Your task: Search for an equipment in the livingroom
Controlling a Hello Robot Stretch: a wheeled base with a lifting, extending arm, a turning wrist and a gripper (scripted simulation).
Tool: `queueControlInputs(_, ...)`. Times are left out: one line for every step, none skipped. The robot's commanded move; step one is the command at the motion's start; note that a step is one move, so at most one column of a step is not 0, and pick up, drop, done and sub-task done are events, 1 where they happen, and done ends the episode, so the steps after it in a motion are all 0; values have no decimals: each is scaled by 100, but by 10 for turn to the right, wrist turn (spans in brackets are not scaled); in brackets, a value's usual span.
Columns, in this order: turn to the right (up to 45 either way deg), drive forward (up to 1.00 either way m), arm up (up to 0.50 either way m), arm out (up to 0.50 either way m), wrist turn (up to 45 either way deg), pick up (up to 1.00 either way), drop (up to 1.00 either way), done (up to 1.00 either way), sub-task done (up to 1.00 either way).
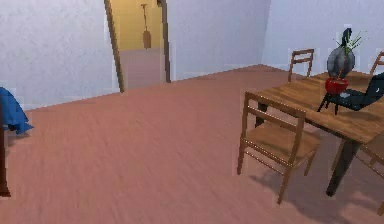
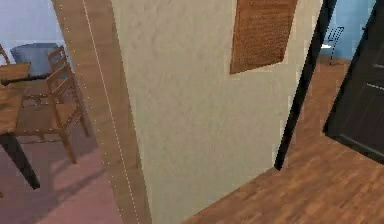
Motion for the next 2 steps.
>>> queueControlInputs(300, 0, 0, 0, 0, 0, 0, 0, 0)
queueControlInputs(0, 30, 0, 0, 0, 0, 0, 0, 0)
